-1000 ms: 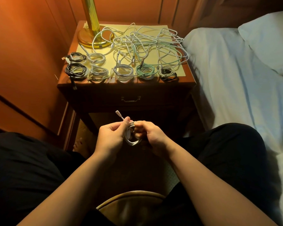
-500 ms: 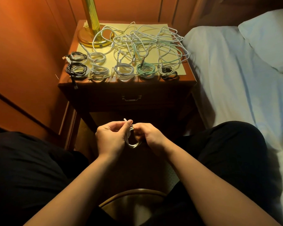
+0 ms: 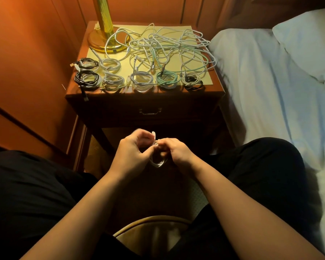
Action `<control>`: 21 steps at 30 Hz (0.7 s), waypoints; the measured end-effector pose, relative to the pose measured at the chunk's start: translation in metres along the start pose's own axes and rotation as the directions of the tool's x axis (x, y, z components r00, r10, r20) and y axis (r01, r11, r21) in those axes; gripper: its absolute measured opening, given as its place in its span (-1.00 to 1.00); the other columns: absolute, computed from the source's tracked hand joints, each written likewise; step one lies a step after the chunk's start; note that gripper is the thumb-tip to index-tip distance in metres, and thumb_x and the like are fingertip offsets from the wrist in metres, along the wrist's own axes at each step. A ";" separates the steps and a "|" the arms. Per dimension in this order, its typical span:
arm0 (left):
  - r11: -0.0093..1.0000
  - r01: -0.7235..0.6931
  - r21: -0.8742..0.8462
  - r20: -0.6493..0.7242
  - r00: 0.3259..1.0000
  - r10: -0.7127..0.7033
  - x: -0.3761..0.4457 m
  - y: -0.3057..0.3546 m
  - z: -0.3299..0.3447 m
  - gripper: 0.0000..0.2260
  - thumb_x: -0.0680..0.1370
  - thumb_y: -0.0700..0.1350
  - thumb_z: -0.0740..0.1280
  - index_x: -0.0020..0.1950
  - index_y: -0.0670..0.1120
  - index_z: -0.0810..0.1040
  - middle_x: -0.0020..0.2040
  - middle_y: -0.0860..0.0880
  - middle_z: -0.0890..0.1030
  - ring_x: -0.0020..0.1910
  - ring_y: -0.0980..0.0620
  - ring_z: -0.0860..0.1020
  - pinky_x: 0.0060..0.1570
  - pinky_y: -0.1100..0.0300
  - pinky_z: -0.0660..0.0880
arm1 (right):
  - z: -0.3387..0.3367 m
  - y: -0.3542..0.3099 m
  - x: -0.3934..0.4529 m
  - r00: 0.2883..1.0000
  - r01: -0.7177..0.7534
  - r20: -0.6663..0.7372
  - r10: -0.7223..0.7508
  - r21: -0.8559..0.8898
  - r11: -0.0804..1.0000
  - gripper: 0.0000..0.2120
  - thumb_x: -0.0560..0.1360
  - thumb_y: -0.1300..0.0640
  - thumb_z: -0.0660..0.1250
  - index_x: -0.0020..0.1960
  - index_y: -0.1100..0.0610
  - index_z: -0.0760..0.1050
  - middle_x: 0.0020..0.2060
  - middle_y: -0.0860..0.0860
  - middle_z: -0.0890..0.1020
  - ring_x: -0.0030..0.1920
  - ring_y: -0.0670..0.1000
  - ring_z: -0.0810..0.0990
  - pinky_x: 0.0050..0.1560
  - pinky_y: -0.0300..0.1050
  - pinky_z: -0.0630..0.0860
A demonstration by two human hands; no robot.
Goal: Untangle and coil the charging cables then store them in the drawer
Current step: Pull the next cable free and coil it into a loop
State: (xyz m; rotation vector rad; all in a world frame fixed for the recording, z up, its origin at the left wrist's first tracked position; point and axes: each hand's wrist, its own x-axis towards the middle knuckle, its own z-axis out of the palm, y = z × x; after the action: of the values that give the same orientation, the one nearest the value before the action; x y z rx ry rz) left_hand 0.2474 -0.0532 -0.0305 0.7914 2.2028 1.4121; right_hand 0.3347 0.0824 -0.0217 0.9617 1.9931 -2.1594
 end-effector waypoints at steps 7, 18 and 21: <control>0.988 -0.100 0.120 -0.100 0.989 0.113 -0.008 -0.004 0.011 -0.84 0.54 -0.16 0.51 0.11 -0.05 0.71 0.02 0.05 0.73 0.02 0.24 0.67 0.34 -0.04 0.53 | -0.003 0.003 0.005 1.000 -0.003 -0.004 0.003 -0.024 1.000 -0.67 0.72 0.12 0.16 -0.17 0.05 0.54 -0.30 -0.08 0.52 -0.30 -0.16 0.46 -0.30 -0.27 0.40; 0.994 0.106 0.006 -0.058 0.993 -0.105 -0.004 -0.010 0.014 -0.88 0.51 -0.16 0.54 0.02 0.01 0.75 -0.13 0.12 0.72 -0.05 0.24 0.67 0.05 0.23 0.60 | -0.004 0.015 0.015 0.998 -0.014 0.063 0.020 -0.101 0.995 -0.67 0.70 0.14 0.16 -0.13 0.11 0.62 -0.25 -0.03 0.56 -0.26 -0.12 0.46 -0.18 -0.21 0.40; 0.978 0.185 -0.096 0.026 0.983 -0.183 0.000 -0.011 0.012 -0.90 0.52 -0.19 0.52 0.00 -0.03 0.74 -0.14 0.04 0.75 -0.09 0.14 0.71 -0.05 0.17 0.67 | -0.009 0.010 0.012 0.996 -0.012 0.091 0.026 -0.151 0.988 -0.67 0.70 0.13 0.14 -0.08 0.13 0.64 -0.35 -0.14 0.59 -0.37 -0.20 0.45 -0.34 -0.34 0.37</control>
State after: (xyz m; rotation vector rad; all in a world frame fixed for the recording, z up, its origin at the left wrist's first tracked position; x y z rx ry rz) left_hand 0.2522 -0.0488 -0.0452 0.5484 2.1157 1.4037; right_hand 0.3326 0.0930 -0.0360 0.8403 2.0592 -1.9713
